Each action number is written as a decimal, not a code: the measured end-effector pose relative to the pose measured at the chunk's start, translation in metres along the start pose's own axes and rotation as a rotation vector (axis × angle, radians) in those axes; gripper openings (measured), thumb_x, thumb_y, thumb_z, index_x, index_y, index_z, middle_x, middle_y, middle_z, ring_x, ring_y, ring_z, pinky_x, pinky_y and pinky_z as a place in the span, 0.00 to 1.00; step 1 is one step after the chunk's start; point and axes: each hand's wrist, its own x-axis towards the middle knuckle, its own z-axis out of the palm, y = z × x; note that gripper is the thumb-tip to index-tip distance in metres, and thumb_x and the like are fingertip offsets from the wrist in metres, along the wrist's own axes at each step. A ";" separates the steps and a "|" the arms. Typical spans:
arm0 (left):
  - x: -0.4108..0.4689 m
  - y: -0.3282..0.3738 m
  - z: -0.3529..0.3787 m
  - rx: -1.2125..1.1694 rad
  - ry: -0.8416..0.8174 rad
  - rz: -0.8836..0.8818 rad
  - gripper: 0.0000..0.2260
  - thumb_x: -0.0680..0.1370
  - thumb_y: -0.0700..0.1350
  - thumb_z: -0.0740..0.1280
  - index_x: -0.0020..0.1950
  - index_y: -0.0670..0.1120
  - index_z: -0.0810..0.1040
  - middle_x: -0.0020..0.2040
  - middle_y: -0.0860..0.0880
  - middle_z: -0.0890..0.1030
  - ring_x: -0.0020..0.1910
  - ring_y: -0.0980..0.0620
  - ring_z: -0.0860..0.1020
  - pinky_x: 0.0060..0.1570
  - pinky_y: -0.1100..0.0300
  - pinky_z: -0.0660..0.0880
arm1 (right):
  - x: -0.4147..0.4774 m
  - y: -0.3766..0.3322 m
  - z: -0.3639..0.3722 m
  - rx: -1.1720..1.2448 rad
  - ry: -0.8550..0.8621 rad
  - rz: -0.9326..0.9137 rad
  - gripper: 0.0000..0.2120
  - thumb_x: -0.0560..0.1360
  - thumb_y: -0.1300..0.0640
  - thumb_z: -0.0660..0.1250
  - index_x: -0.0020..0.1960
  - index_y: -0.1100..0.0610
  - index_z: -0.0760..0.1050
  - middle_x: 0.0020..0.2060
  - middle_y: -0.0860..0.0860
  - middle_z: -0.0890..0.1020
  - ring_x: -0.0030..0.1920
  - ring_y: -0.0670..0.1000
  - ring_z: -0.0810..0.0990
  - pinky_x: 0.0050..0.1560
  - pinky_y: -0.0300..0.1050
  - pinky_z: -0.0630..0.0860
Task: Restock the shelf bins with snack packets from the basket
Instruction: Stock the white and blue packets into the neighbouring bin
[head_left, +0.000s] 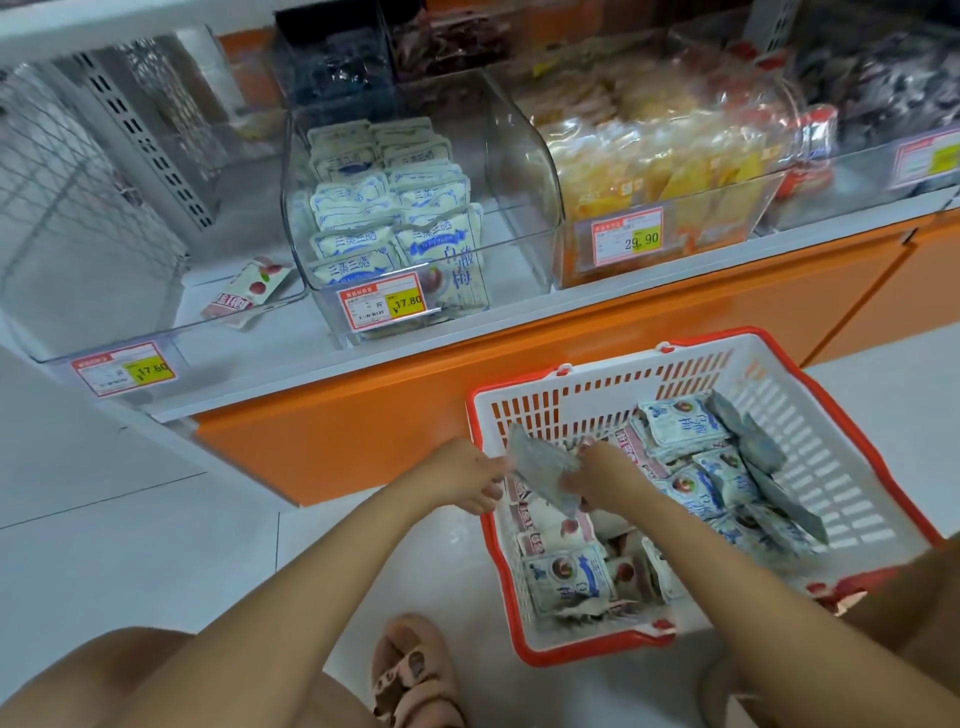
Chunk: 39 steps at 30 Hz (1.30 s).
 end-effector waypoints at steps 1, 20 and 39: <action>0.000 0.005 -0.003 -0.104 0.009 0.004 0.25 0.77 0.60 0.63 0.62 0.41 0.74 0.57 0.44 0.81 0.45 0.52 0.81 0.44 0.63 0.79 | -0.008 -0.012 -0.013 0.019 0.050 -0.039 0.11 0.76 0.60 0.64 0.34 0.58 0.72 0.30 0.52 0.76 0.28 0.49 0.74 0.29 0.37 0.74; -0.054 0.087 -0.071 -0.740 -0.039 0.539 0.09 0.73 0.37 0.65 0.52 0.39 0.79 0.46 0.43 0.84 0.41 0.50 0.83 0.42 0.59 0.81 | -0.079 -0.055 -0.104 0.197 0.476 -0.815 0.26 0.63 0.41 0.71 0.60 0.45 0.79 0.63 0.35 0.74 0.62 0.34 0.72 0.60 0.25 0.66; -0.054 0.127 -0.129 -0.333 0.402 0.814 0.10 0.74 0.37 0.70 0.55 0.44 0.78 0.42 0.51 0.85 0.41 0.53 0.83 0.38 0.64 0.78 | -0.058 -0.172 -0.228 0.010 -0.011 -0.638 0.21 0.65 0.61 0.79 0.51 0.57 0.71 0.43 0.53 0.82 0.37 0.49 0.83 0.35 0.41 0.80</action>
